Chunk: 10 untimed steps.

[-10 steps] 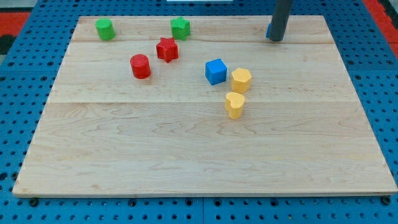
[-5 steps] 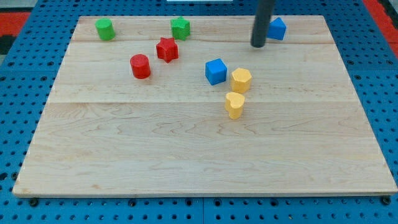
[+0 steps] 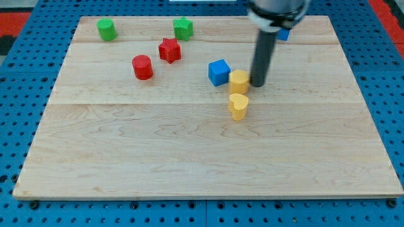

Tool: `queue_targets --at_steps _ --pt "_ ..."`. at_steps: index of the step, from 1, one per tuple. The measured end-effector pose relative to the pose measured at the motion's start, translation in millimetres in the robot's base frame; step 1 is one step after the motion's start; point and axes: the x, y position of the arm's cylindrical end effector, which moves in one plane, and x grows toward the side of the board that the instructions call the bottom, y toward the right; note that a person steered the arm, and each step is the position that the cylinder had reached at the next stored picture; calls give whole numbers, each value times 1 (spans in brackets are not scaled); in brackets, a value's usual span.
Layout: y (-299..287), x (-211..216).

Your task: Push the yellow heart vertically to the green circle

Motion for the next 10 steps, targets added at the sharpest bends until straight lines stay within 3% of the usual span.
queue_targets --at_steps 1,3,4,5,6,7,8,10 --pt "1 36" --pt "5 48" --pt "-76 71" --pt "-174 53" --pt "-141 61" --pt "-73 54" --pt "-52 112" --pt "-236 80"
